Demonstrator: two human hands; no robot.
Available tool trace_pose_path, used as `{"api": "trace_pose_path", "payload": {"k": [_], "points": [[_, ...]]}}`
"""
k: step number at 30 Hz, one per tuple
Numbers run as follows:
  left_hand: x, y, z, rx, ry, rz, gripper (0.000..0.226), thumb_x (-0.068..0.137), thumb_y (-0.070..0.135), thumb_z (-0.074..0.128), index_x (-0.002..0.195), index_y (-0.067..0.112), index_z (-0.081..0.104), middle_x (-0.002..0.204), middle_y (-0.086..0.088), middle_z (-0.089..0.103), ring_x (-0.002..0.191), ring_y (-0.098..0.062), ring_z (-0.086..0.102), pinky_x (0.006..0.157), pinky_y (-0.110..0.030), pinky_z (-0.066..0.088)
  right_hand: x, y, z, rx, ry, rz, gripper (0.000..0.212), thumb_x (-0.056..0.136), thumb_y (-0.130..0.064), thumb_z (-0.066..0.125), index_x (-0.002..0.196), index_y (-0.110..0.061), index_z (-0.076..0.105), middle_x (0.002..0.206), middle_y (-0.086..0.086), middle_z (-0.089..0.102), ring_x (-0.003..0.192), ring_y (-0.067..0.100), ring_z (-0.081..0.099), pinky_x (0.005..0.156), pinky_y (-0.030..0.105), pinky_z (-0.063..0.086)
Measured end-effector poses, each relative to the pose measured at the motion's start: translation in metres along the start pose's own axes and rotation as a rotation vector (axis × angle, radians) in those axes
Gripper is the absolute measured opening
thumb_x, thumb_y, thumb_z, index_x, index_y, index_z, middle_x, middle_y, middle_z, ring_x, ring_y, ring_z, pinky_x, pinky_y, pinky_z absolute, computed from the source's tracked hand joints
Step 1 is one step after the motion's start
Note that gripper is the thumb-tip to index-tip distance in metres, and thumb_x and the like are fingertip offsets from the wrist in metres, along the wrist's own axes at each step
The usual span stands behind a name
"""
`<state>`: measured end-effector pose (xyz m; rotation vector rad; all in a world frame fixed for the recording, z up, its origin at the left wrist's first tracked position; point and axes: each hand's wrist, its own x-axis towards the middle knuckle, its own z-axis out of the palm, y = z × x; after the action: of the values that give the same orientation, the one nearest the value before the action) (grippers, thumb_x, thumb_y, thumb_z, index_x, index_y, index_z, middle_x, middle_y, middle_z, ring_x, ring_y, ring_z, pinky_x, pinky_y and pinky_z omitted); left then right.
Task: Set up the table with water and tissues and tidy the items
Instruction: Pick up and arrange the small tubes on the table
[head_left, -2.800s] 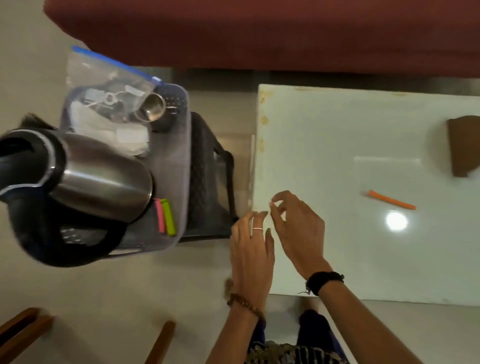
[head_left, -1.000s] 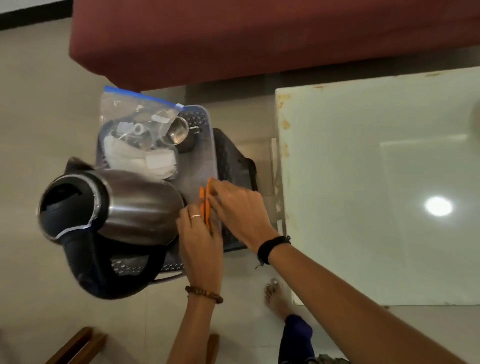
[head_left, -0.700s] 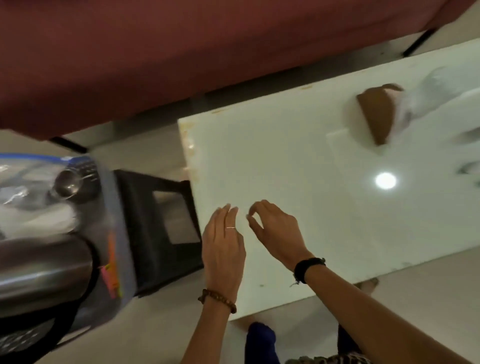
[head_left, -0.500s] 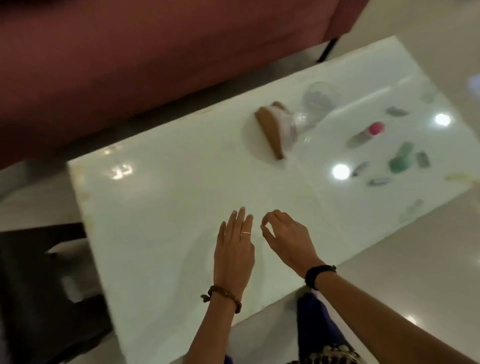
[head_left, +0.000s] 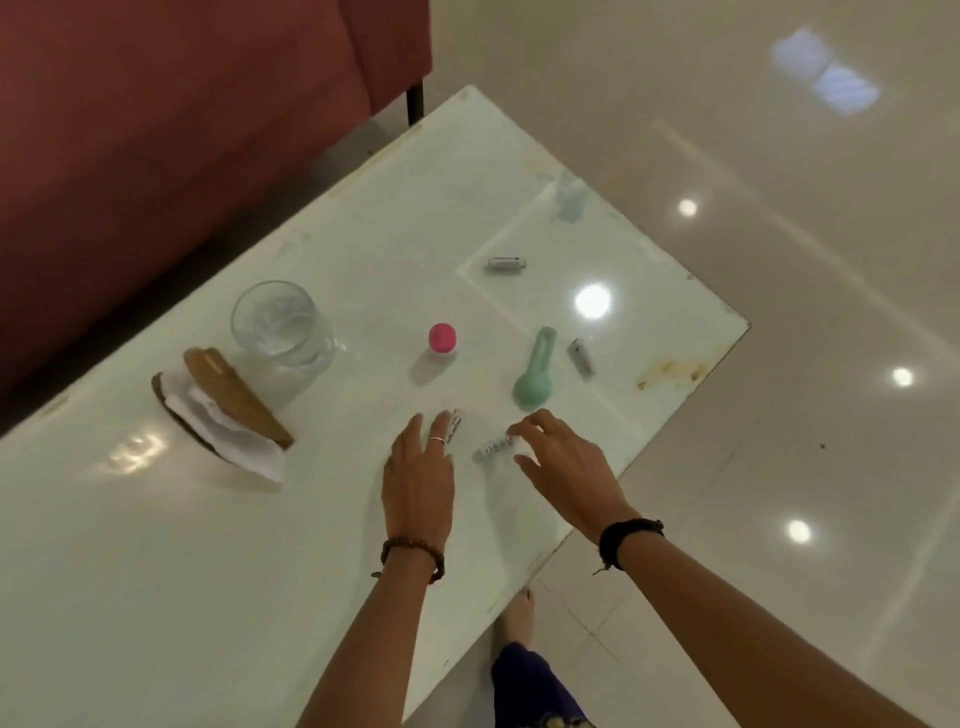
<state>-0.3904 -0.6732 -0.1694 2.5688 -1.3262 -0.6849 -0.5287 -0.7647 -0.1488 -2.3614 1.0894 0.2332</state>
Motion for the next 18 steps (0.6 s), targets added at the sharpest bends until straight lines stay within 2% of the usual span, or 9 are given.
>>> {"api": "trace_pose_path", "payload": {"k": [2,5,9,12,15,18], "points": [[0.007,0.000,0.001,-0.041,-0.019,-0.048,0.044,0.095,0.017,0.044,0.139,0.022,0.038,0.139,-0.007,0.041,0.123,-0.023,0.043,0.097,-0.034,0.042,0.010,0.003,0.003,0.027,-0.041,-0.031,0.037,0.093,-0.023,0.051,0.130,-0.020,0.047,0.132,-0.001,0.048,0.112,0.019,0.053,0.076,0.030,0.049],[0.014,-0.001,0.004,-0.013,0.001,-0.059,0.040,0.095,0.011,0.041,0.134,0.018,0.044,0.123,-0.007,0.049,0.108,-0.022,0.049,0.086,-0.032,0.045,0.022,-0.002,0.013,0.029,-0.049,-0.050,0.037,0.093,-0.022,0.052,0.130,-0.020,0.047,0.129,0.002,0.049,0.109,0.021,0.054,0.077,0.032,0.050],[0.019,0.002,0.007,-0.014,0.016,-0.049,0.035,0.094,0.018,0.046,0.128,0.014,0.048,0.117,-0.008,0.053,0.104,-0.023,0.052,0.086,-0.031,0.043,0.029,-0.008,0.024,-0.064,0.002,-0.025,0.020,0.094,-0.009,0.046,0.112,-0.013,0.054,0.111,0.006,0.051,0.085,0.023,0.058,0.063,0.032,0.050],[0.020,0.004,0.007,-0.024,0.002,-0.033,0.028,0.094,0.020,0.047,0.120,0.012,0.052,0.116,-0.008,0.054,0.104,-0.023,0.054,0.085,-0.031,0.043,0.027,-0.012,0.029,-0.050,0.039,0.018,0.014,0.094,-0.010,0.048,0.106,-0.013,0.054,0.104,0.005,0.052,0.074,0.021,0.053,0.056,0.031,0.045],[0.014,-0.001,-0.001,-0.301,0.034,-0.175,0.021,0.091,0.015,0.051,0.110,0.008,0.059,0.112,-0.008,0.058,0.098,-0.025,0.058,0.080,-0.032,0.045,0.019,-0.024,0.033,0.028,0.085,0.099,0.014,0.096,-0.023,0.047,0.103,-0.015,0.055,0.098,0.002,0.056,0.073,0.019,0.055,0.055,0.026,0.037],[-0.006,-0.029,-0.024,-0.622,0.127,-0.356,0.015,0.086,0.017,0.059,0.099,0.011,0.064,0.097,-0.005,0.065,0.080,-0.014,0.059,0.068,-0.019,0.042,0.003,-0.062,0.041,0.286,0.097,0.170,0.015,0.094,-0.034,0.047,0.096,-0.021,0.053,0.093,-0.010,0.058,0.066,0.010,0.053,0.053,0.021,0.034]]}}
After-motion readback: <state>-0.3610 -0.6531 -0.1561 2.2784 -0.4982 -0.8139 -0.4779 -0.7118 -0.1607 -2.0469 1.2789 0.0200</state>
